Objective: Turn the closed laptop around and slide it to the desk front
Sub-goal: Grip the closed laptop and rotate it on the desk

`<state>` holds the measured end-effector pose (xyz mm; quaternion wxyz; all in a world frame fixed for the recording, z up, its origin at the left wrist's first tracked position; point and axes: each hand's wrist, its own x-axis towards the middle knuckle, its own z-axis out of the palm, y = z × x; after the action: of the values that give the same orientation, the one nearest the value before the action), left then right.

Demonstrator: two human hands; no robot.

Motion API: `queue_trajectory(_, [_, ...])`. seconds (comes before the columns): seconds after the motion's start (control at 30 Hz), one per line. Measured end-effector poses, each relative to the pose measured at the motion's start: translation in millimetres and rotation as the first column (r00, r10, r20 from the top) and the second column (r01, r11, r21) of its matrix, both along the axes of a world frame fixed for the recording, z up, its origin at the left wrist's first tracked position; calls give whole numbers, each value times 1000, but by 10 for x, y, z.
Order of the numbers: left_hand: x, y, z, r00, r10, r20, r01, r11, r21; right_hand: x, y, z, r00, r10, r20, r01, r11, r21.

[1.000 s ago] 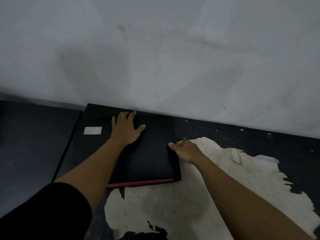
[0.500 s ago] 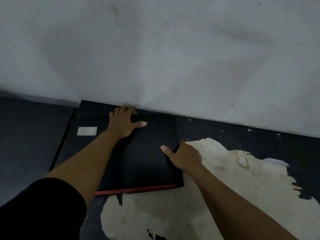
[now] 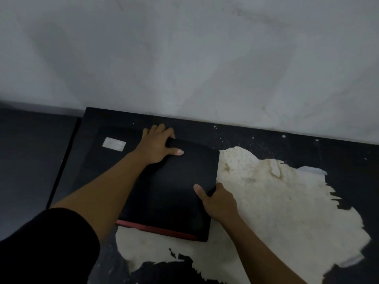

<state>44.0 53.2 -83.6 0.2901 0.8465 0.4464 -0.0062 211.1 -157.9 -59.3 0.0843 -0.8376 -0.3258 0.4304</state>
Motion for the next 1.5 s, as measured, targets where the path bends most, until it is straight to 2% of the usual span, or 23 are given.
queue_trajectory(0.17, [88,-211,-48,991,-124,-54,124,992,6,-100,-361,-41,1000,-13,-5,13,1000,-14])
queue_trajectory(0.3, [47,-331,-31,996,-89,-17,90,995,38,-29,-353,-66,999,53,-10,-54,996,-72])
queue_trajectory(0.4, [-28,-529,48,997,53,50,-59,988,143,143,-190,-32,992,125,1,-124,986,-111])
queue_trajectory(0.47, [-171,-699,112,965,246,93,-260,948,182,251,-26,38,992,111,66,-110,994,-17])
queue_trajectory(0.57, [-558,-901,124,850,516,109,-527,826,199,389,231,145,984,112,142,-135,977,167])
queue_trajectory(0.67, [-1012,-980,81,713,699,59,-696,694,184,488,432,156,974,207,94,-215,972,90])
queue_trajectory(0.77, [-1363,-951,95,632,775,-18,-771,631,90,541,532,102,928,357,108,-354,934,-42])
queue_trajectory(0.9, [-1521,-938,108,627,778,-38,-778,627,20,553,574,45,881,454,133,-447,891,-78])
queue_trajectory(1.0, [-1412,-949,120,608,794,-8,-793,608,27,555,556,26,870,469,152,-468,883,-40])
queue_trajectory(1.13, [-1348,-891,167,562,827,-1,-827,562,8,522,466,-5,910,388,143,-402,912,81])
queue_trajectory(1.27, [-1314,-780,238,588,808,-34,-809,588,-20,501,233,-8,921,352,166,-366,928,65])
queue_trajectory(1.5, [-918,-594,293,732,679,-45,-681,729,-70,557,-425,-22,944,244,222,-259,965,40])
